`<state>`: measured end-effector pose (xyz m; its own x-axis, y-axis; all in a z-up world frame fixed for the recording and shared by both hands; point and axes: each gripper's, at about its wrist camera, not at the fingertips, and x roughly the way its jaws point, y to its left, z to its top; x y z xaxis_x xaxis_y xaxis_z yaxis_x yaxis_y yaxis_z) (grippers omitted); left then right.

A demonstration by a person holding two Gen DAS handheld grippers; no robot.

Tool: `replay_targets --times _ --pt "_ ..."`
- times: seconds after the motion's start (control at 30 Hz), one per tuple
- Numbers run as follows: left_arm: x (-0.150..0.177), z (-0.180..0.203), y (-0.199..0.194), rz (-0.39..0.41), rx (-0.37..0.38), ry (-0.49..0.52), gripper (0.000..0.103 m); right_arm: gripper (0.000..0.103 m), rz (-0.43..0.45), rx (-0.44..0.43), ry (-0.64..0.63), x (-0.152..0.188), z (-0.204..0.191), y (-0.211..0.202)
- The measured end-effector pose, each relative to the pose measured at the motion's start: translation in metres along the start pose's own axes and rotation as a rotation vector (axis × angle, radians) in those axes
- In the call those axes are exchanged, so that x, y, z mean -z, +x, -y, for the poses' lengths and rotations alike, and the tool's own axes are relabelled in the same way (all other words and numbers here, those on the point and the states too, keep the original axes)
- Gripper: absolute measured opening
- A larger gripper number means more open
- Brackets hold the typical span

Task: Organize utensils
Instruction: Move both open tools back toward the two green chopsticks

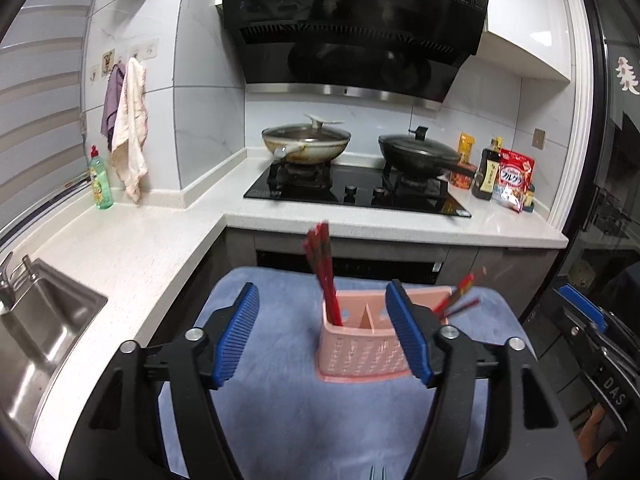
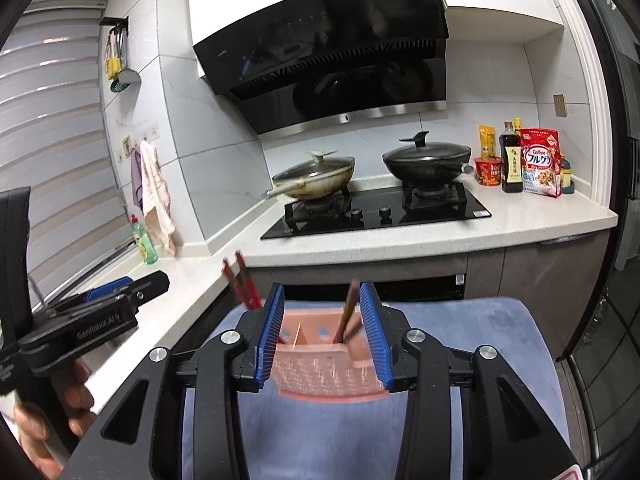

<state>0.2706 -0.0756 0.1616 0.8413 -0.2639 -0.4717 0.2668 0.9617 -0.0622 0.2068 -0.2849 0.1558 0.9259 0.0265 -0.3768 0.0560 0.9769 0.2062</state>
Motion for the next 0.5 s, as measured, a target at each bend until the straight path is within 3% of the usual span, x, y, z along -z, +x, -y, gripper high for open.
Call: replay_targets --times 0.5 --pt "0.126 -0.017 -0.05 -0.145 -0.021 0.011 0.064 0.042 -0.138 0.031 -0.089 0.125 -0.023 -0.071"
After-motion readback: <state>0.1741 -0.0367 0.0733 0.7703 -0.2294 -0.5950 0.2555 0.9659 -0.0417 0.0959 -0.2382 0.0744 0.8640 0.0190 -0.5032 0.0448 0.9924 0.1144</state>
